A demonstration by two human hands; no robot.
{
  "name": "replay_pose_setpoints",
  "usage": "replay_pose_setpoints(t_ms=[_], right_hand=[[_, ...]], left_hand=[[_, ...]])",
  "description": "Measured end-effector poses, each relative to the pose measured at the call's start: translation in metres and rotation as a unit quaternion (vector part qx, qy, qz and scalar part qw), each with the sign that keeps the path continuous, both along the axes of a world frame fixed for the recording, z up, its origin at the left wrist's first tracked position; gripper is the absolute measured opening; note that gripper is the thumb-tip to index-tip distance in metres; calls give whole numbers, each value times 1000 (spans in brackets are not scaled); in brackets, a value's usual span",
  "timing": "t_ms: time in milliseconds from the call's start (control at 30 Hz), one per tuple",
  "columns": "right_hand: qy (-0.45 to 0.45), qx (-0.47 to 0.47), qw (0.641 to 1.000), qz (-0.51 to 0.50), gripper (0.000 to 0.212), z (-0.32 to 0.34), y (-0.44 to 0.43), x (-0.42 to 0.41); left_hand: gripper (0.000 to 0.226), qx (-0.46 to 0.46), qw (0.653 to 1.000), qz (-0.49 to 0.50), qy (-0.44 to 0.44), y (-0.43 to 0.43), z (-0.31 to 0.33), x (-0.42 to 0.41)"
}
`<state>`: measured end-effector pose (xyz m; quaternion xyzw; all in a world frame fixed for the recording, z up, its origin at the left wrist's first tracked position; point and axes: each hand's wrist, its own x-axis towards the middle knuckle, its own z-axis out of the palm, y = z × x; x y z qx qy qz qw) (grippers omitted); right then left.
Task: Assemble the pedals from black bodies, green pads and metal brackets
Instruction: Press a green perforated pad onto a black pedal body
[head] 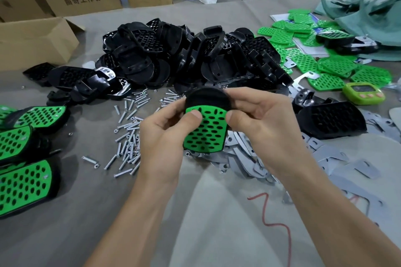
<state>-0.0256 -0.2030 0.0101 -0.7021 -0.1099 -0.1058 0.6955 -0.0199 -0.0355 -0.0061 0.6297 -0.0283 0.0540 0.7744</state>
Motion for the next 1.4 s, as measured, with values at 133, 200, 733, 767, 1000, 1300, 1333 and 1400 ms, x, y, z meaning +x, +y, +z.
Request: replay_pose_setpoints(t_ms=[133, 200, 733, 767, 1000, 1300, 1333, 1400], right_hand=[[-10, -5, 999, -31, 50, -2, 9, -4], [-18, -3, 999, -41, 53, -3, 11, -5], [137, 28, 982, 125, 67, -8, 10, 2], [147, 53, 980, 127, 66, -8, 8, 3], [145, 139, 977, 76, 54, -7, -5, 7], [129, 54, 986, 95, 89, -11, -7, 12], [122, 61, 987, 85, 88, -13, -6, 11], [115, 70, 988, 82, 87, -17, -3, 10]], left_hand=[[20, 62, 996, 0, -56, -1, 2, -3], [15, 74, 995, 0, -64, 0, 0, -3], [16, -72, 981, 15, 177, -8, 3, -3], [18, -51, 984, 0, 172, -5, 2, -1], [60, 79, 974, -189, 102, 18, 0, 7], [61, 48, 988, -125, 77, 12, -8, 5], [63, 57, 988, -132, 62, 10, -9, 5], [69, 88, 988, -121, 41, 8, -9, 6]])
